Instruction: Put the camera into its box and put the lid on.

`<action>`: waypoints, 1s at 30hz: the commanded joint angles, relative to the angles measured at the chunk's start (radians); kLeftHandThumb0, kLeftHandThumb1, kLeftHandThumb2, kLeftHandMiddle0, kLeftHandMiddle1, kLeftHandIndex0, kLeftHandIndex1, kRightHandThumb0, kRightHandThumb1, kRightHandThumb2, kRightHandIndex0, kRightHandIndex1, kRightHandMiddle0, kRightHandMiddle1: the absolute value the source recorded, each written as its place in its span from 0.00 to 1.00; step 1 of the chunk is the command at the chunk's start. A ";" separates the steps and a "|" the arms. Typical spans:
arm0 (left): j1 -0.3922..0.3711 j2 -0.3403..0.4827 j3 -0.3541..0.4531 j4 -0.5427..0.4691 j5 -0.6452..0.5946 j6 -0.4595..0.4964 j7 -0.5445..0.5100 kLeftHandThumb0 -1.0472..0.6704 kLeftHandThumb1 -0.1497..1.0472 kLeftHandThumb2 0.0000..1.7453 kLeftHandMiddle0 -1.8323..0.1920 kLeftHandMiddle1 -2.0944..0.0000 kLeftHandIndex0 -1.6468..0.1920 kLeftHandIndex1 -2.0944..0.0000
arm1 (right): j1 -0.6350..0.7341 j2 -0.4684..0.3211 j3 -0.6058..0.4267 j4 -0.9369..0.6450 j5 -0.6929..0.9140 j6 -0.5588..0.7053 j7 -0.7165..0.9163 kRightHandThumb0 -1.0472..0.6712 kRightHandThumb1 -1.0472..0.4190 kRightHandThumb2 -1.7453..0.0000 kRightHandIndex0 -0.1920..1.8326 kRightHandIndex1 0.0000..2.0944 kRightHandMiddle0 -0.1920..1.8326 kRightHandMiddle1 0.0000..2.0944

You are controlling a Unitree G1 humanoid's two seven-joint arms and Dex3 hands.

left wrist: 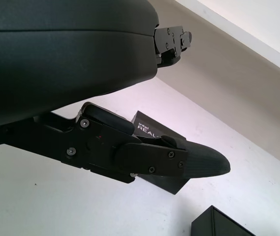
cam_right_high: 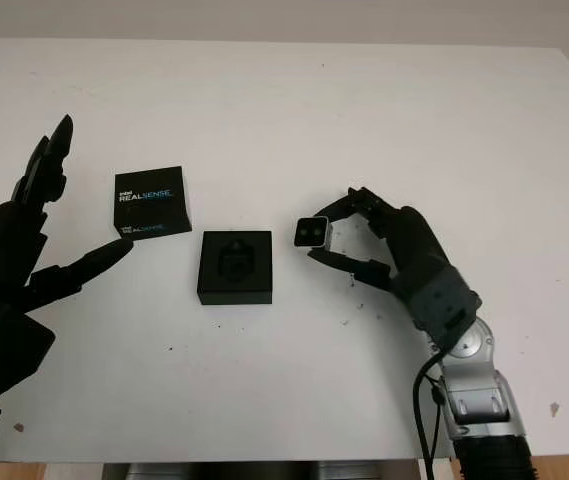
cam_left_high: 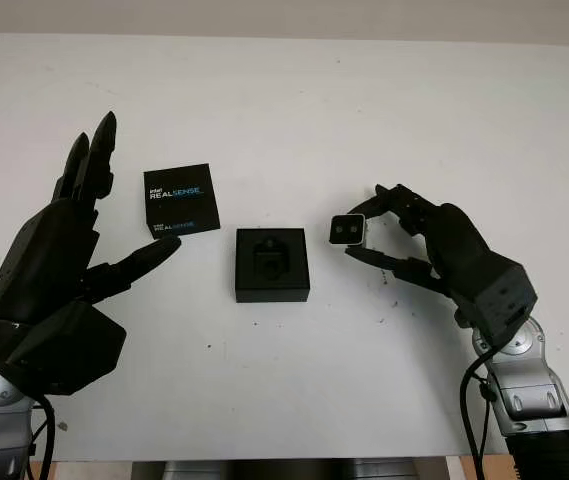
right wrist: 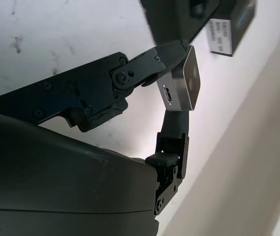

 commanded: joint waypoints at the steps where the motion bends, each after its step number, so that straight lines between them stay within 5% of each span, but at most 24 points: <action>1: -0.001 0.019 0.010 -0.011 0.007 -0.001 -0.002 0.17 1.00 0.17 1.00 1.00 0.98 0.97 | -0.012 0.018 -0.016 -0.003 0.051 -0.004 0.023 0.31 0.02 0.97 0.19 0.01 0.34 0.73; 12: -0.004 0.034 0.011 -0.001 0.004 -0.013 0.003 0.17 1.00 0.17 1.00 1.00 0.99 0.98 | -0.035 0.077 -0.042 -0.010 0.222 0.020 0.100 0.32 0.01 0.97 0.15 0.01 0.30 0.75; 30: 0.005 0.034 0.011 -0.005 0.012 -0.020 0.012 0.17 1.00 0.18 1.00 1.00 0.99 0.98 | -0.134 0.142 0.052 0.138 0.158 -0.060 0.145 0.30 0.02 0.97 0.15 0.02 0.30 0.76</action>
